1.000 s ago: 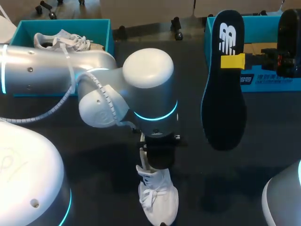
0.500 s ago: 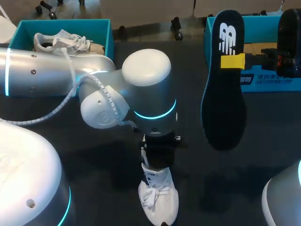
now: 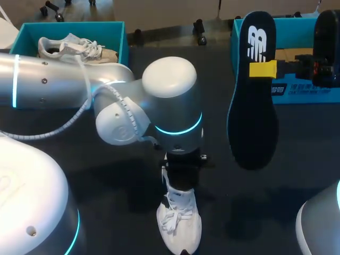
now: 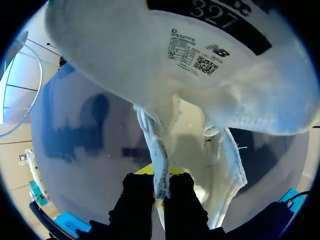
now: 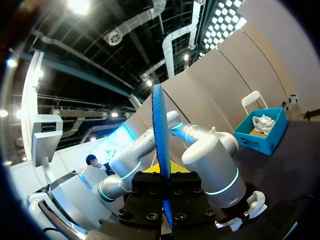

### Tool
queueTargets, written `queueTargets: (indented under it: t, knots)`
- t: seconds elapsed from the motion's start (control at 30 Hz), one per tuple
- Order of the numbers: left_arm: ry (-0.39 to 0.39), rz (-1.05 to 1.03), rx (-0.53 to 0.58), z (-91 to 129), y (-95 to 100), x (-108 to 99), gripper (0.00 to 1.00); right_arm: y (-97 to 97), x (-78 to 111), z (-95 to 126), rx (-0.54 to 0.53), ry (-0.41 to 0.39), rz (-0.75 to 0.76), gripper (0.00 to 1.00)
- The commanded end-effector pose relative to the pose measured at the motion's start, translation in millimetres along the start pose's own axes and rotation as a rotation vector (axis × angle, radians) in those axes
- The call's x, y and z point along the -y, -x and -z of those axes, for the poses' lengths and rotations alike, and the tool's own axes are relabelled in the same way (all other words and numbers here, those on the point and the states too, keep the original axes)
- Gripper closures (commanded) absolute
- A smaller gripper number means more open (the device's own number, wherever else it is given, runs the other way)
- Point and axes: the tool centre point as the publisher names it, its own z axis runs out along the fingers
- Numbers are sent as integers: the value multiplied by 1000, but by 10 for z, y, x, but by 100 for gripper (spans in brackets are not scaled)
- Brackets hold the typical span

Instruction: Take the shoe out of the shoebox, open the shoe tongue, remove and reinsert the insole, then place the shoe into the shoebox

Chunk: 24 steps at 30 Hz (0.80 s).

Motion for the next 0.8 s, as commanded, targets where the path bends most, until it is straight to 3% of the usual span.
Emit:
queueTargets:
  t: [0.03, 0.2, 0.27, 0.37, 0.8]
  knots:
    - [-4, -5, 3, -37, 15, -6, 82, 20, -13, -17, -2, -2, 0, 100]
    - [-3, -8, 24, 13, 26, -25, 51, 20, -13, -17, -2, -2, 0, 100]
    - [3, -6, 44, 72, 23, -26, 27, 20, -13, -17, -2, -2, 0, 100]
    - [19, 5, 90, 193, 8, -55, 2, 20, -13, -17, -2, -2, 0, 100]
    - [117, 63, 431, 1107, 23, -188, 0, 20, -13, -17, -2, -2, 0, 100]
